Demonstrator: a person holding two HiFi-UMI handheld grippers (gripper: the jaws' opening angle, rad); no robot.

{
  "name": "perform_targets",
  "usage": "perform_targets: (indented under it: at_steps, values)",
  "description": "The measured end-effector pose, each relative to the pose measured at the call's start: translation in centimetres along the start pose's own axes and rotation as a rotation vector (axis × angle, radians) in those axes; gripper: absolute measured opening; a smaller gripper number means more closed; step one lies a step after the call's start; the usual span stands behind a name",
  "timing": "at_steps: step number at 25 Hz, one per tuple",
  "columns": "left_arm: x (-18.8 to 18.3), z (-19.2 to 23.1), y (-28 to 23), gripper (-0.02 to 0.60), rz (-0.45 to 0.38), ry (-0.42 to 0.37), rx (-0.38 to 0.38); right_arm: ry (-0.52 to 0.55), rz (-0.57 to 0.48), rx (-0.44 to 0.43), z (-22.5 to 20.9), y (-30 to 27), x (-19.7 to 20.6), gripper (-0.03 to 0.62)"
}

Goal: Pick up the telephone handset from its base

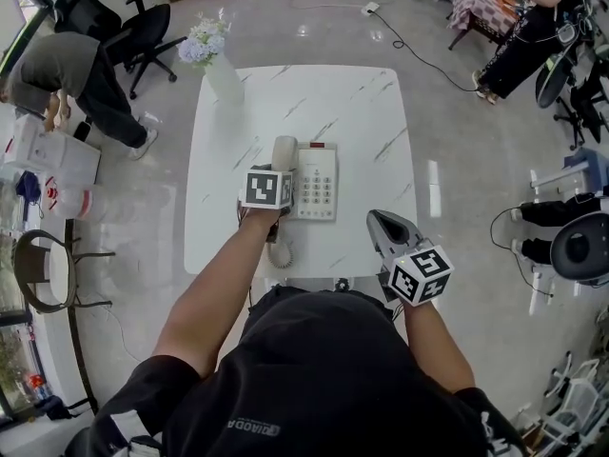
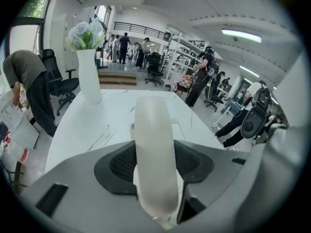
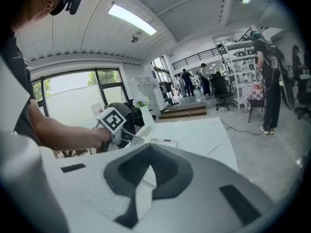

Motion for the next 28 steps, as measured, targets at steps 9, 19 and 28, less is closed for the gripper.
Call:
perform_targets:
  at_steps: [9,19,28]
  values:
    - [-1.3,-1.6,6.7,0.224,-0.124,-0.083,0.108,0.017,-0.032,-0.041,2.9,-0.3,-1.6,0.002]
    - [-0.2,-2.8,12.9,0.222,-0.242,-0.105,0.169,0.031,-0.068,-0.048,4.4,-0.5,-3.3,0.002]
    - [1.1,-3.3,17.0,0.222,-0.312,-0.113,0.190,0.045,-0.086,-0.037,4.9,-0.7,-4.3,0.002]
Point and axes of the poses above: the fingertips, and each gripper's own axes: y backward along the fingers, z to its left, x out of its underside, the point moved 4 cm from there along y, backward along the fingers, and after that the axes turned 14 degrees about x, right-handed, at the moved point
